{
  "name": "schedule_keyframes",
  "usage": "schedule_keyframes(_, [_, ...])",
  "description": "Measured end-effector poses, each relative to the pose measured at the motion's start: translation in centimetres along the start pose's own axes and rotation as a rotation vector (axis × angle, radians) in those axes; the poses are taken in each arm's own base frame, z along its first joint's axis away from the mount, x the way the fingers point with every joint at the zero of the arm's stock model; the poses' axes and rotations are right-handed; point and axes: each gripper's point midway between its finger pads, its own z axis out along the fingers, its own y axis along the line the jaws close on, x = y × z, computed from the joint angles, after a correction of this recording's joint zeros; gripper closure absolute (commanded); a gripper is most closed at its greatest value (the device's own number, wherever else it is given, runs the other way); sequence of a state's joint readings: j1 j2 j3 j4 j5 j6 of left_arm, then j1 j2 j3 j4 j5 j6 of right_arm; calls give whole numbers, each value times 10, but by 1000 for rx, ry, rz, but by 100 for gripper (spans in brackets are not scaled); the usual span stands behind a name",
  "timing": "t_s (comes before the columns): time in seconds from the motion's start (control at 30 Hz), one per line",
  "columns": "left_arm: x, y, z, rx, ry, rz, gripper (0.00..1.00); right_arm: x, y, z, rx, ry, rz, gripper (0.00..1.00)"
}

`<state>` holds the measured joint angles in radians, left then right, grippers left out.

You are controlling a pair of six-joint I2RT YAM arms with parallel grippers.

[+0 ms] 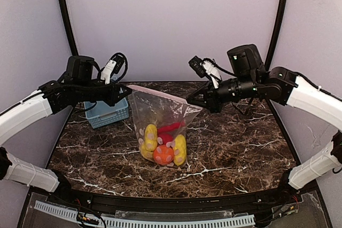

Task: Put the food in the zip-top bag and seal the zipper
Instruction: Zip the zipper on the zipper food storage bag, then place the zipper food storage bag at the center of the board.

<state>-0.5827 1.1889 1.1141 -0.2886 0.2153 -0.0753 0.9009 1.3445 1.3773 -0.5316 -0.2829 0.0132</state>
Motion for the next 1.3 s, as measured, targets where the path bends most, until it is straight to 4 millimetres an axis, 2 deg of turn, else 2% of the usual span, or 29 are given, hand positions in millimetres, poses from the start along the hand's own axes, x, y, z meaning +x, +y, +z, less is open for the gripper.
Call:
schedule_keyframes(0.47, [0, 18, -3, -42, -2, -38, 99, 3, -7, -8, 36, -3, 21, 100])
schedule_keyframes(0.97, [-1, 20, -3, -29, -2, -44, 99, 6, -11, -11, 55, -1, 36, 100])
schedule_keyframes(1.03, [0, 18, -3, -19, -1, -43, 98, 7, -11, -11, 55, 1, 37, 78])
schedule_keyframes(1.1, [-1, 16, -3, 1, -1, -34, 78, 8, -11, -11, 53, 4, 49, 54])
schedule_keyframes(1.17, [-1, 11, -4, 45, -2, -24, 38, 10, -9, -12, 40, 12, 57, 37])
schedule_keyframes(1.23, [-2, 6, -4, 88, -6, -12, 20, 11, -7, -12, 24, 17, 64, 23])
schedule_keyframes(1.3, [-4, 0, -5, 125, -11, -6, 10, 11, -5, -12, 12, 17, 74, 13])
